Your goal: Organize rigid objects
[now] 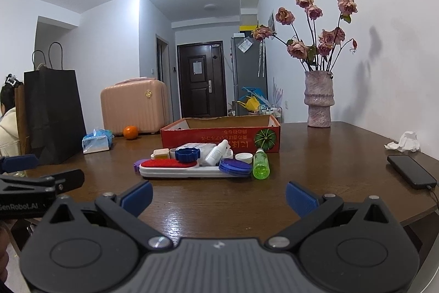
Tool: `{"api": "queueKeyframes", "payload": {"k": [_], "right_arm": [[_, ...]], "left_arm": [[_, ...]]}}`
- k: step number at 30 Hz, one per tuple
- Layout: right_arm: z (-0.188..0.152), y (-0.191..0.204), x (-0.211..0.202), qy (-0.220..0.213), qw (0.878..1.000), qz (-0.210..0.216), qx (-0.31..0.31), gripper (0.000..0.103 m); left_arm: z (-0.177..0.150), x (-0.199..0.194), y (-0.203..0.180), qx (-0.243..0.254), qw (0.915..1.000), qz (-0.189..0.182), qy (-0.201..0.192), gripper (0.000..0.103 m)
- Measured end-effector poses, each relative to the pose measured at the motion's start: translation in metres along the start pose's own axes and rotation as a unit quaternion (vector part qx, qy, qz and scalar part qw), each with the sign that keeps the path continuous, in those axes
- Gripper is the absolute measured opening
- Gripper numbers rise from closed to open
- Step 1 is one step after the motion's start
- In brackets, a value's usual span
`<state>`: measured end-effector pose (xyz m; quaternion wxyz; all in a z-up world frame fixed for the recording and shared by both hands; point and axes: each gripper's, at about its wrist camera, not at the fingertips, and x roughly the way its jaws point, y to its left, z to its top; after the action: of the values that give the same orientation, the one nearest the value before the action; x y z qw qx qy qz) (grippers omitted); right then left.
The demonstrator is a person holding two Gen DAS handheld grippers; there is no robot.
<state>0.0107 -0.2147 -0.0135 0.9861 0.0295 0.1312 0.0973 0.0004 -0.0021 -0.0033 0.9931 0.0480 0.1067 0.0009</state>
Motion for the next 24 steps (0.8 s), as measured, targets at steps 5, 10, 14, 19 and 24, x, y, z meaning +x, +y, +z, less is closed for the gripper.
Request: {"api": "queueKeyframes", "payload": {"k": [5, 10, 14, 19, 24], "right_arm": [[0.0, 0.0006, 0.0014, 0.003, 1.0, 0.001, -0.003, 0.103], [-0.0001, -0.0009, 0.0011, 0.005, 1.0, -0.004, -0.003, 0.103], [0.0002, -0.0018, 0.0032, 0.008, 1.0, -0.005, 0.0, 0.103], [-0.0008, 0.0016, 0.0044, 0.011, 1.0, -0.003, -0.006, 0.103], [-0.0005, 0.0003, 0.0032, 0.009, 1.0, -0.003, -0.005, 0.103]], "left_arm": [[0.0002, 0.0007, -0.0006, 0.0, 1.0, 0.0, 0.0, 0.103], [-0.0004, 0.0012, -0.0016, -0.001, 1.0, -0.003, 0.001, 0.103], [-0.0002, 0.0016, -0.0011, 0.001, 1.0, -0.002, 0.002, 0.103], [-0.001, 0.0013, -0.0013, 0.0, 1.0, 0.0, 0.003, 0.103], [-0.0008, -0.0002, -0.0018, 0.002, 1.0, 0.0, 0.002, 0.103]]}}
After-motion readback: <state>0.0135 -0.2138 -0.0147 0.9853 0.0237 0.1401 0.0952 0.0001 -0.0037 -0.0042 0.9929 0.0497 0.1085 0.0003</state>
